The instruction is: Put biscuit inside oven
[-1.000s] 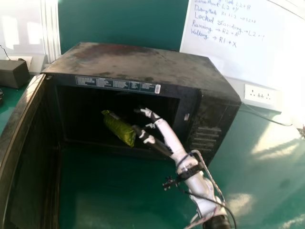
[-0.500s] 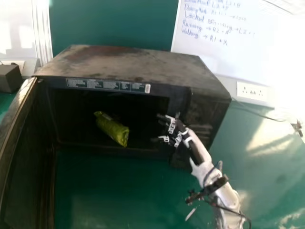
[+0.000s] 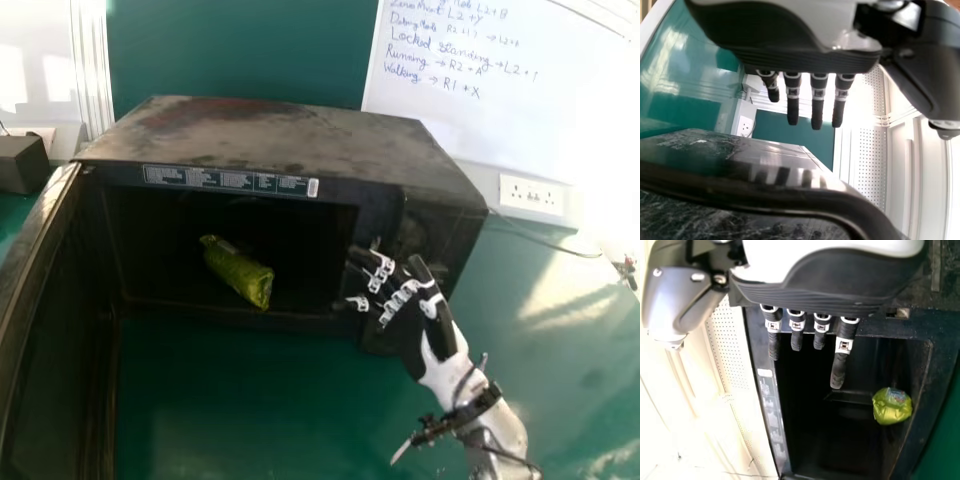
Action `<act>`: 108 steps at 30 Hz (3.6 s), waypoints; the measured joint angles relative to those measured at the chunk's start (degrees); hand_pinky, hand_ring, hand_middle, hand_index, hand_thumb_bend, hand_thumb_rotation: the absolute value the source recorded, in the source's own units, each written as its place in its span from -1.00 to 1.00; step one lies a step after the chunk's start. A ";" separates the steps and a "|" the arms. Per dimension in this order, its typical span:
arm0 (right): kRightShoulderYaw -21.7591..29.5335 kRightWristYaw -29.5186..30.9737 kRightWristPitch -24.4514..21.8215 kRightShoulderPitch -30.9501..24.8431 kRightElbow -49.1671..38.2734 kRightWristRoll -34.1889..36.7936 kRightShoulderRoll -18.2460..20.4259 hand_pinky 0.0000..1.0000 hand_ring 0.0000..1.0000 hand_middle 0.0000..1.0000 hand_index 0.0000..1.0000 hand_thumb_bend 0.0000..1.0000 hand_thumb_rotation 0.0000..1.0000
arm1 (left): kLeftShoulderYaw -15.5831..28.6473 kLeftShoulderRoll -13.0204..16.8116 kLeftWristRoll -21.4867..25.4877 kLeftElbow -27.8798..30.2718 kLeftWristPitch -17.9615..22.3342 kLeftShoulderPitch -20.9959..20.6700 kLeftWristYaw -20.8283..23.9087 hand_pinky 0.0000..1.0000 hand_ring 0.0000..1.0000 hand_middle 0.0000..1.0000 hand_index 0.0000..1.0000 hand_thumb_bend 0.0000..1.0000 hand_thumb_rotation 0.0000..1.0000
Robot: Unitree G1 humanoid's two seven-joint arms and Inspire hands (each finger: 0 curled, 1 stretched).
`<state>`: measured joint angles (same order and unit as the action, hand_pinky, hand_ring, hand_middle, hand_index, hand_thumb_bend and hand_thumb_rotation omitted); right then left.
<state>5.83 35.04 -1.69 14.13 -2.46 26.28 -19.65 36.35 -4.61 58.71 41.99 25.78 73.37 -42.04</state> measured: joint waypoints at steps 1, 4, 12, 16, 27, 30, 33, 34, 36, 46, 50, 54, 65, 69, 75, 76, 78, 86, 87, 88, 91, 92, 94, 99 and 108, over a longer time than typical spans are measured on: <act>0.49 0.18 -0.77 -0.21 -0.53 0.26 -0.32 0.18 0.94 1.00 0.79 0.77 0.60 | 0.08 0.00 0.01 -0.06 -0.01 -0.11 -0.01 0.82 0.84 0.83 0.79 0.58 0.85; 1.74 0.54 -2.58 -0.95 -1.74 1.63 -0.92 0.17 0.95 1.00 0.79 0.76 0.60 | 0.32 0.01 0.04 -0.22 -0.05 -0.44 -0.11 0.83 0.86 0.85 0.80 0.58 0.86; 4.55 -0.79 -8.19 -4.48 -6.73 4.71 -0.98 0.19 0.94 1.00 0.78 0.77 0.60 | 0.62 0.11 0.44 -0.68 -0.78 -0.81 -0.22 0.93 0.92 0.91 0.84 0.63 0.88; 5.76 -1.90 -9.97 -6.35 -9.53 5.56 -0.98 0.23 0.95 1.00 0.79 0.75 0.60 | 0.78 0.15 0.46 -0.69 -1.05 -1.04 -0.24 0.98 0.96 0.97 0.90 0.65 0.94; 9.44 -3.81 -12.35 -9.38 -12.50 8.09 -1.11 0.20 0.94 1.00 0.80 0.75 0.64 | 1.05 0.13 0.32 -0.67 -1.38 -2.18 0.14 1.00 0.97 0.95 0.93 0.69 1.00; 10.39 -3.46 -13.19 -10.59 -12.68 8.98 -2.03 0.17 0.94 1.00 0.79 0.75 0.63 | 1.15 0.18 0.34 -0.93 -1.38 -2.61 0.14 1.00 0.99 0.97 0.95 0.71 1.00; 11.59 -2.69 -14.05 -11.62 -12.77 10.04 -2.89 0.16 0.93 1.00 0.78 0.76 0.65 | 1.22 0.30 0.32 -1.36 -1.38 -2.87 0.22 1.00 1.00 1.00 0.95 0.72 1.00; 12.21 -2.45 -14.19 -11.97 -12.84 10.65 -3.10 0.16 0.93 1.00 0.78 0.76 0.65 | 1.28 0.34 0.28 -1.45 -1.38 -2.91 0.28 1.00 1.00 1.00 0.95 0.72 1.00; 13.30 -2.11 -14.47 -12.85 -12.92 11.60 -3.41 0.15 0.93 1.00 0.77 0.79 0.68 | 1.55 0.39 -0.14 -1.55 -1.38 -2.99 0.65 1.00 1.00 1.00 0.95 0.70 1.00; 18.60 -1.52 -16.02 -16.14 -12.87 13.13 -5.22 0.98 1.00 1.00 0.85 0.78 0.71 | 2.54 0.26 -3.70 -1.52 -1.16 -4.76 2.64 1.00 0.97 0.96 0.89 0.68 1.00; 20.43 -1.46 -16.02 -17.45 -12.51 13.38 -5.32 1.00 1.00 1.00 0.87 0.81 0.65 | 2.54 0.41 -3.92 -1.52 -1.17 -5.02 2.39 1.00 0.96 0.95 0.90 0.58 1.00; 21.89 -2.83 -16.00 -17.95 -12.44 13.37 -5.28 1.00 1.00 1.00 0.90 0.81 0.50 | 2.66 1.83 -3.61 -1.81 -1.42 -5.03 0.46 1.00 0.97 0.96 0.92 0.57 1.00; 23.15 -4.91 -13.82 -19.35 -9.22 11.16 -5.02 1.00 1.00 1.00 0.88 0.84 0.21 | 3.43 4.75 -3.02 -3.71 -2.23 -6.05 -2.49 1.00 1.00 1.00 1.00 0.49 0.96; 23.17 -5.62 -13.68 -19.21 -7.84 11.16 -4.98 1.00 1.00 1.00 0.87 0.88 0.18 | 3.46 4.73 -3.63 -3.59 -2.23 -6.24 -2.66 1.00 1.00 1.00 1.00 0.48 0.96; 23.18 -6.39 -13.68 -18.68 -6.89 11.19 -4.89 1.00 1.00 1.00 0.88 1.00 0.23 | 3.46 4.53 -6.21 -1.91 -1.84 -6.21 -2.59 1.00 1.00 1.00 1.00 0.46 0.95; 23.18 -6.55 -13.68 -18.54 -6.74 11.19 -4.84 1.00 1.00 1.00 0.88 1.00 0.23 | 3.46 4.42 -6.76 -1.70 -1.68 -6.20 -2.58 1.00 1.00 1.00 1.00 0.46 0.95; 23.18 -6.76 -13.68 -18.23 -6.48 11.19 -4.74 1.00 1.00 1.00 0.88 1.00 0.26 | 3.46 4.03 -7.59 -1.42 -1.17 -6.19 -2.37 1.00 1.00 1.00 1.00 0.46 0.97; 23.16 -7.22 -13.62 -17.67 -5.69 11.13 -4.62 1.00 1.00 1.00 0.86 0.99 0.20 | 3.43 3.70 -8.23 -1.00 -0.13 -6.20 -2.29 1.00 1.00 1.00 1.00 0.44 0.99; 23.16 -7.22 -13.55 -17.66 -5.66 11.10 -4.62 1.00 1.00 1.00 0.87 0.98 0.20 | 3.44 3.70 -8.47 -0.98 0.01 -6.20 -2.29 1.00 1.00 1.00 1.00 0.45 0.99; 23.16 -7.22 -13.51 -17.65 -5.64 11.09 -4.62 1.00 1.00 1.00 0.87 0.97 0.22 | 3.44 3.70 -8.83 -0.95 0.27 -6.20 -2.31 1.00 1.00 1.00 1.00 0.45 0.97; 23.15 -7.22 -13.50 -17.64 -5.64 11.09 -4.62 1.00 1.00 1.00 0.88 0.94 0.27 | 3.60 3.74 -10.58 -0.93 1.62 -6.25 -2.45 1.00 1.00 1.00 1.00 0.46 0.97; 23.14 -7.23 -13.50 -17.64 -5.64 11.09 -4.61 0.98 1.00 1.00 0.87 0.92 0.29 | 3.86 3.76 -11.68 -0.93 2.30 -6.33 -2.39 1.00 1.00 1.00 1.00 0.46 0.97; 23.10 -7.40 -13.50 -17.64 -5.64 11.09 -4.56 0.85 1.00 1.00 0.84 0.93 0.33 | 4.73 3.76 -14.37 -0.92 4.01 -6.92 -2.01 1.00 1.00 1.00 1.00 0.47 0.96; 22.94 -7.61 -13.51 -17.64 -5.65 11.10 -4.42 0.70 1.00 1.00 0.83 1.00 0.36 | 5.21 3.78 -17.94 -1.23 7.10 -7.87 -0.82 1.00 1.00 1.00 1.00 0.47 0.95; 22.66 -7.71 -13.46 -17.64 -5.65 10.67 -4.32 0.55 0.97 0.98 0.77 0.89 0.44 | 5.53 4.54 -21.66 -2.63 11.10 -9.13 0.58 1.00 1.00 1.00 1.00 0.46 0.97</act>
<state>28.48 27.33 -15.14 -3.50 -8.11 36.95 -23.97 41.88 -0.07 37.05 39.36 36.88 64.25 -41.46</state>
